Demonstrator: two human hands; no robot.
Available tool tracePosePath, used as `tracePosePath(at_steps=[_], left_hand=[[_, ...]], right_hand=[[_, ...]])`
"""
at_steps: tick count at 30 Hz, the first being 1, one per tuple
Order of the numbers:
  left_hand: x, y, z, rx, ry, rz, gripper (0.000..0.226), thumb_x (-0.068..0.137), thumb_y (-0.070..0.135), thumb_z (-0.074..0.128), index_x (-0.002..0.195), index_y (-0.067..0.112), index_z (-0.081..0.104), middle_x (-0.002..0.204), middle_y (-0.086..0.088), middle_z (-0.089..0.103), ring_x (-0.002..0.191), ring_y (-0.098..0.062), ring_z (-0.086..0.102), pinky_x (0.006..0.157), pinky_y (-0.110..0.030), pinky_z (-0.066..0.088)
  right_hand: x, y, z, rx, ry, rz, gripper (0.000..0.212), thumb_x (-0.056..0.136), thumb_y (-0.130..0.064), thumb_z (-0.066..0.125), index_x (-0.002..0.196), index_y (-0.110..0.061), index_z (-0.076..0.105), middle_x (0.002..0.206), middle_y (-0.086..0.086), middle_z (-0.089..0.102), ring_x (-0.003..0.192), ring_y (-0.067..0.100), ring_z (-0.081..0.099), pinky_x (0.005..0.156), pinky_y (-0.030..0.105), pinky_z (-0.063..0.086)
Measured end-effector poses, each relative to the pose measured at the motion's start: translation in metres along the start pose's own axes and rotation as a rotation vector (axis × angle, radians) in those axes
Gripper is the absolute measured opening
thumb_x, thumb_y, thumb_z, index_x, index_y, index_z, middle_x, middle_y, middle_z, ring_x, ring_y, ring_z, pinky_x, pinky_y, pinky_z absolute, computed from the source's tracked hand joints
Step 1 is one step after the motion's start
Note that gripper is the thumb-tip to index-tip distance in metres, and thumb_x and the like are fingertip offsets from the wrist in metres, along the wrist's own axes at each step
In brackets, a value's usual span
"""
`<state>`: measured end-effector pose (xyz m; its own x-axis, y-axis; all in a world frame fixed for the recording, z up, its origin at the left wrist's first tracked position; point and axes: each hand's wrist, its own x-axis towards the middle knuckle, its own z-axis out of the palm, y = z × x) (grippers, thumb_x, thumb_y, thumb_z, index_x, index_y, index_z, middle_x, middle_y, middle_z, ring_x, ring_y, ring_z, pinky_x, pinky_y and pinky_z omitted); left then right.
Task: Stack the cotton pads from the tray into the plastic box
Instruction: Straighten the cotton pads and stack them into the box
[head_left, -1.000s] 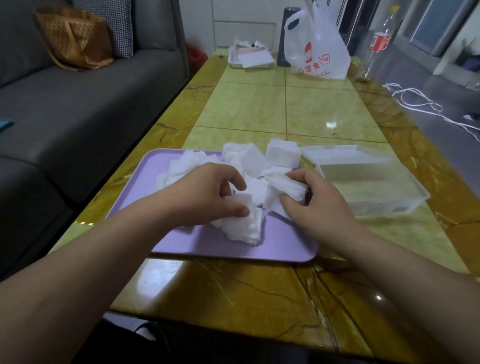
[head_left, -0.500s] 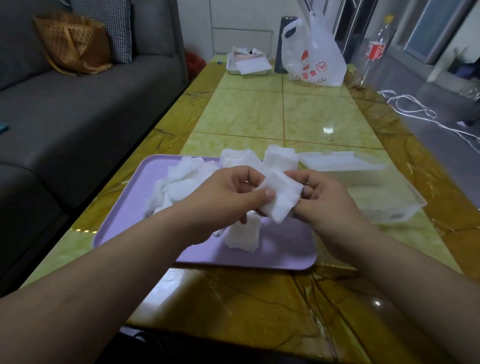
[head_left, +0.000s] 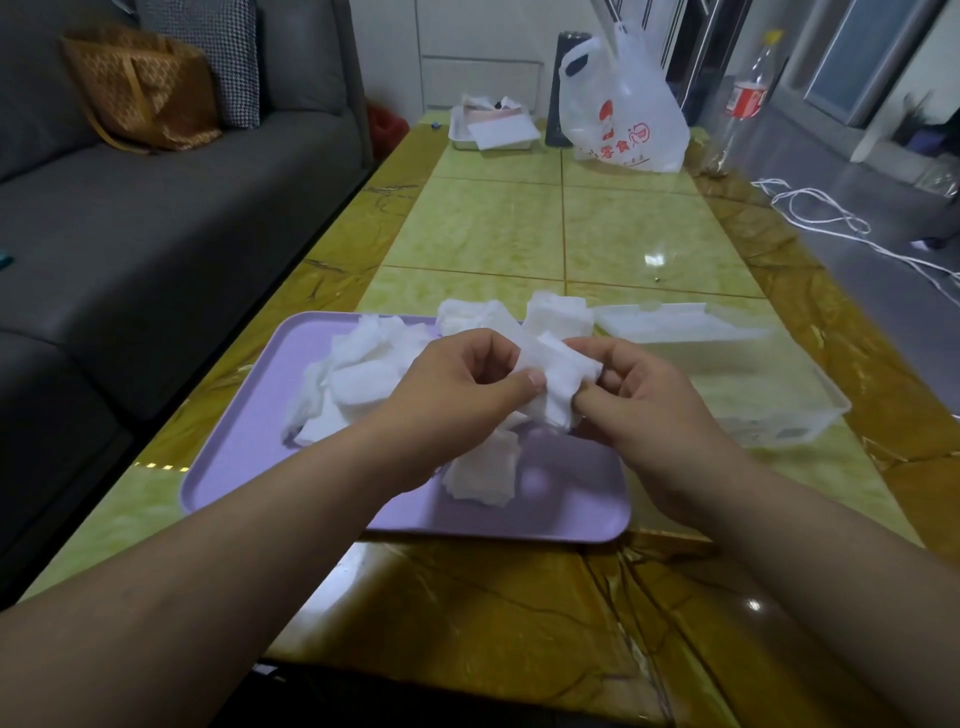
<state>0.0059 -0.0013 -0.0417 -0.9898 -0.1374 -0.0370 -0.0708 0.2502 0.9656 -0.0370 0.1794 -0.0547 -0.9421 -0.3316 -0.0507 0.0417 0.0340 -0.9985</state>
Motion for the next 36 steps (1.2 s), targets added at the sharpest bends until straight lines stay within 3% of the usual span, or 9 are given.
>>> tracePosePath(at_steps=[12,15,17,19,22,26,29,32,36], left_hand=[[0.001,-0.003,-0.005,0.020,-0.039,0.024,0.018,0.089,0.022,0.077,0.081,0.015,0.062,0.073,-0.003,0.061,0.067,-0.013,0.053,0.065,-0.033,0.044],[0.000,-0.008,-0.005,0.053,-0.035,0.025,0.023,0.089,0.024,0.078,0.085,0.008,0.062,0.071,-0.001,0.060,0.065,-0.011,0.052,0.061,-0.028,0.043],[0.000,-0.009,-0.004,0.107,-0.020,0.050,0.026,0.089,0.028,0.078,0.086,0.007,0.063,0.069,0.002,0.059,0.062,-0.009,0.051,0.057,-0.023,0.042],[0.001,-0.009,-0.008,0.195,-0.010,0.096,0.028,0.086,0.034,0.079,0.086,0.010,0.064,0.069,0.003,0.060,0.060,-0.007,0.051,0.056,-0.022,0.043],[0.003,-0.010,-0.023,0.458,-0.064,0.184,0.023,0.081,0.040,0.082,0.085,0.024,0.066,0.073,0.010,0.067,0.061,-0.004,0.055,0.059,-0.020,0.045],[-0.002,-0.014,-0.035,0.772,-0.246,0.142,0.032,0.079,0.031,0.082,0.108,0.033,0.069,0.089,0.016,0.064,0.074,-0.001,0.060,0.066,-0.016,0.046],[-0.004,-0.012,-0.034,0.855,-0.292,0.120,0.042,0.081,0.032,0.081,0.120,0.034,0.066,0.089,0.017,0.060,0.076,0.004,0.056,0.062,-0.007,0.040],[-0.005,-0.008,-0.033,0.840,-0.299,0.102,0.035,0.081,0.029,0.079,0.112,0.034,0.066,0.087,0.015,0.059,0.074,0.002,0.056,0.061,-0.013,0.040],[-0.004,-0.011,-0.032,0.804,-0.301,0.080,0.019,0.077,0.024,0.074,0.090,0.031,0.061,0.088,0.011,0.061,0.078,-0.008,0.058,0.064,-0.023,0.045]], right_hand=[[0.000,-0.002,0.001,0.011,-0.031,0.037,0.029,0.097,0.002,0.058,0.122,-0.011,0.068,0.110,0.018,0.075,0.107,0.037,0.072,0.089,0.051,0.061],[-0.001,-0.004,0.001,0.054,-0.081,0.081,0.024,0.098,-0.013,0.061,0.120,-0.011,0.070,0.114,0.017,0.074,0.111,0.036,0.070,0.086,0.046,0.060],[-0.003,-0.005,0.002,0.062,-0.127,0.092,0.037,0.089,-0.031,0.073,0.121,-0.012,0.069,0.114,0.017,0.074,0.109,0.032,0.071,0.088,0.046,0.059],[-0.005,0.000,0.004,-0.059,-0.076,0.042,0.047,0.080,-0.033,0.083,0.122,-0.018,0.068,0.107,0.010,0.077,0.103,0.028,0.074,0.091,0.048,0.060],[-0.004,0.009,0.004,-0.214,0.049,-0.034,0.037,0.086,-0.019,0.081,0.120,-0.024,0.067,0.102,0.002,0.078,0.097,0.022,0.075,0.093,0.052,0.059],[-0.005,0.012,0.002,-0.447,0.047,-0.104,0.042,0.087,-0.024,0.078,0.127,-0.025,0.063,0.112,-0.006,0.073,0.101,0.012,0.070,0.095,0.041,0.058],[-0.008,0.014,0.006,-0.585,0.002,-0.105,0.044,0.088,-0.025,0.077,0.129,-0.029,0.061,0.117,-0.009,0.069,0.106,0.011,0.066,0.096,0.031,0.053],[-0.008,0.013,0.004,-0.604,0.029,-0.103,0.039,0.088,-0.025,0.076,0.124,-0.029,0.063,0.112,-0.011,0.070,0.101,0.009,0.067,0.090,0.028,0.053],[-0.008,0.010,0.001,-0.535,0.094,-0.093,0.040,0.089,-0.028,0.075,0.127,-0.027,0.064,0.110,-0.012,0.071,0.098,0.009,0.068,0.090,0.038,0.057]])
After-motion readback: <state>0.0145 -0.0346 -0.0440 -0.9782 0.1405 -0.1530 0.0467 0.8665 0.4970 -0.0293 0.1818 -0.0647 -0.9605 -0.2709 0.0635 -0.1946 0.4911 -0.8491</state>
